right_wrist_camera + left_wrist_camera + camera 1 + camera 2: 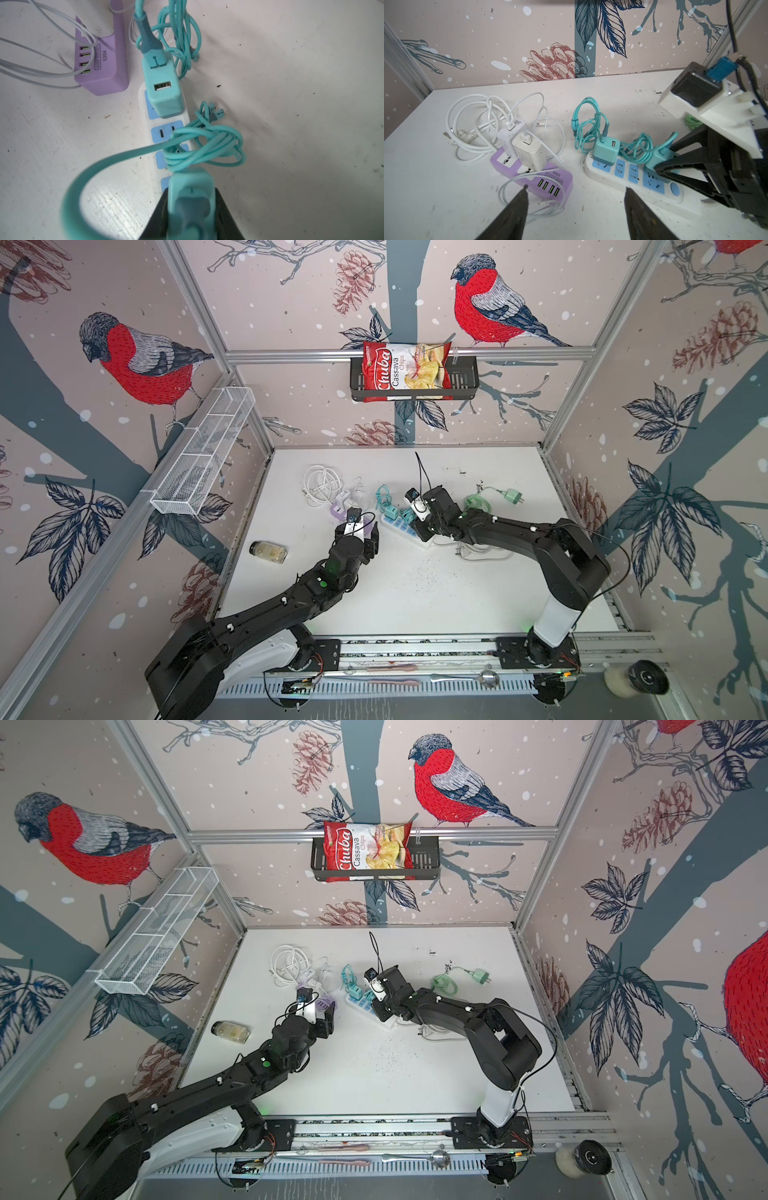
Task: Insert plugs into power strip
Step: Insert the plug into the socket.
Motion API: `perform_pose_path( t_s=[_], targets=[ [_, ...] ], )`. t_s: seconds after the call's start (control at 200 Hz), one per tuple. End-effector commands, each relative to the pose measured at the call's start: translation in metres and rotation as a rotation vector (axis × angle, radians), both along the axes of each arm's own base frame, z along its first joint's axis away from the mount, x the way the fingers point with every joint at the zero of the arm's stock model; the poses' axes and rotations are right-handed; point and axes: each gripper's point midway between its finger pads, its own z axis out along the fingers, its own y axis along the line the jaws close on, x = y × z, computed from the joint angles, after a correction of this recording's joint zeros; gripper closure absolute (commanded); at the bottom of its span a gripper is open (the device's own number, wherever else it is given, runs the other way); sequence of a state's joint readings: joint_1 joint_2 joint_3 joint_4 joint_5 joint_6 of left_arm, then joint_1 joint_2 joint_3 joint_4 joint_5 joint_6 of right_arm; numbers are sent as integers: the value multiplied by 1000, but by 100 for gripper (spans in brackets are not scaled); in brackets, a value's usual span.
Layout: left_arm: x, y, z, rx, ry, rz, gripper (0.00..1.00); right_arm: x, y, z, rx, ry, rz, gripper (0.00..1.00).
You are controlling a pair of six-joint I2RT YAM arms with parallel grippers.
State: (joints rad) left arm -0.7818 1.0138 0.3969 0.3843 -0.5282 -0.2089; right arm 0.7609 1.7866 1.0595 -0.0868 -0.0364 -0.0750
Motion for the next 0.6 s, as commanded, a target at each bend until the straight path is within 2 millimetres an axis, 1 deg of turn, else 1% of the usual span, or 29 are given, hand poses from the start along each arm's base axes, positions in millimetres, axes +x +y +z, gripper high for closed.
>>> perform_pose_path(
  t_s=[0.0,0.24,0.43,0.505,0.595],
  targets=[
    [2,-1,9,-17,-26,1,28,-55,-73,-65,-350,254,-60,100],
    [2,-2,13,-20,-35,-2,28,-58,-77,-70,-346,251,-73,100],
    [3,-3,16,-19,-41,-4,28,-70,-86,-85,-361,279,-90,100],
    [3,-4,18,-20,-45,-11,28,-70,-88,-86,-364,285,-103,100],
    [3,-4,18,-21,-42,-10,28,-71,-86,-84,-353,271,-96,100]
  ],
)
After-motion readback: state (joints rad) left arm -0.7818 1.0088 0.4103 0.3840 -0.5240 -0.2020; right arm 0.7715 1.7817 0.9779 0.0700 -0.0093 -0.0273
